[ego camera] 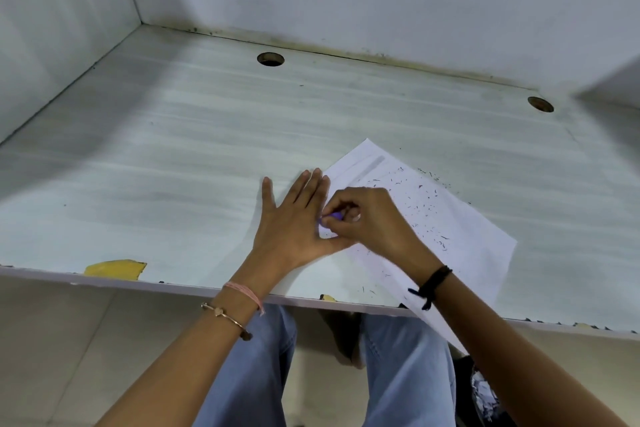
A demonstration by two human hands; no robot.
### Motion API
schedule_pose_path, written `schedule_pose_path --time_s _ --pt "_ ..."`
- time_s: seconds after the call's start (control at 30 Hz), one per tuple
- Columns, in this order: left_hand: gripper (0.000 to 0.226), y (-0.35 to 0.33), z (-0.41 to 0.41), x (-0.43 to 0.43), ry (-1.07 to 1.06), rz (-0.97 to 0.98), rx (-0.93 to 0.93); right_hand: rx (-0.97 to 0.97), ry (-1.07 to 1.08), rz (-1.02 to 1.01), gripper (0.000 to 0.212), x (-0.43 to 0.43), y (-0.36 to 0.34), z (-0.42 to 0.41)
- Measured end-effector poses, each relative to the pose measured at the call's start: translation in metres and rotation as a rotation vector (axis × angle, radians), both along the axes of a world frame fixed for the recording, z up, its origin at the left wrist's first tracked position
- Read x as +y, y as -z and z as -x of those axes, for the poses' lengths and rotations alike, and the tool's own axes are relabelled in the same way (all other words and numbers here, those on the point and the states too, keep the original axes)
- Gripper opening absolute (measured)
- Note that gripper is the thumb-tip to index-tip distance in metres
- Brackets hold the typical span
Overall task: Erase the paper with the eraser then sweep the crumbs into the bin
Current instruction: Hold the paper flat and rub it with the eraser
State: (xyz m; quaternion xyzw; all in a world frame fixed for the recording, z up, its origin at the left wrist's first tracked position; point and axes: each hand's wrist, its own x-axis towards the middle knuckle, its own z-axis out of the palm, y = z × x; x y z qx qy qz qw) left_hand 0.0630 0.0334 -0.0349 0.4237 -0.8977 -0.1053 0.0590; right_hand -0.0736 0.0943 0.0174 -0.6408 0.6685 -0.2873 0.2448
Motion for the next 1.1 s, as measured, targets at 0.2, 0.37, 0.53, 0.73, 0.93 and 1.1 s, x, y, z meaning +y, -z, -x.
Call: schedule_pose_path --time_s 0.2,0.37,0.53,0.73,0.93,1.1 --pt "0.115 -0.001 0.0 0.003 -0.022 -0.021 0.056 -0.028 0.195 0.089 0.004 -0.017 -0.002 0.029" --pt "0.117 0.0 0.0 -0.001 0.004 0.002 -0.024 -0.038 -0.018 -0.025 0.004 -0.002 -0.001 0.006" --pt "0.117 -0.001 -0.001 0.001 -0.011 -0.026 0.025 -0.052 0.069 0.039 0.004 -0.009 -0.001 0.017" --pt "0.124 -0.003 -0.001 0.001 -0.003 -0.043 -0.008 -0.049 -0.109 -0.048 0.006 -0.003 -0.006 0.026" --pt "0.133 -0.005 -0.001 0.001 0.005 -0.064 -0.018 -0.11 -0.226 -0.055 0.005 0.002 -0.003 0.026" --pt "0.131 -0.005 -0.001 0.001 0.013 -0.072 -0.022 -0.084 -0.273 -0.015 0.005 -0.005 -0.004 0.02"
